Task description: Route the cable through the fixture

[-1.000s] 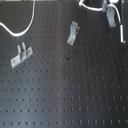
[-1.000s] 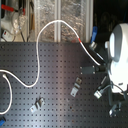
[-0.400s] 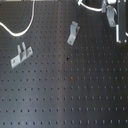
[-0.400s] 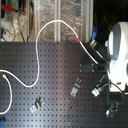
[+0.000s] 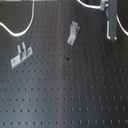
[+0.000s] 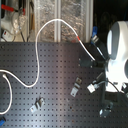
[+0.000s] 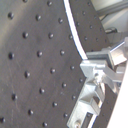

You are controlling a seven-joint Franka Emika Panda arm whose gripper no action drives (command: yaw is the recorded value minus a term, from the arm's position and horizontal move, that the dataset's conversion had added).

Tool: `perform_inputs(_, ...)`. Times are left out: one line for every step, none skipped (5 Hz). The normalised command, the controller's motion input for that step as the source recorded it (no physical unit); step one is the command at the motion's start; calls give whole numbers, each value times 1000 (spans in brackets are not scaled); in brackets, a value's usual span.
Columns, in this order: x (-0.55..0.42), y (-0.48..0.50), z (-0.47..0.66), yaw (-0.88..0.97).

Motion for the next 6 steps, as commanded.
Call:
perform_inputs(119, -52, -154, 269)
perform_inputs(338, -22, -61, 220)
perform_inputs(494, 230, 2, 114)
perform_inputs(297, 204, 6, 63)
perform_inputs(48, 185, 4, -149)
perform_inputs(-37, 209, 1, -340)
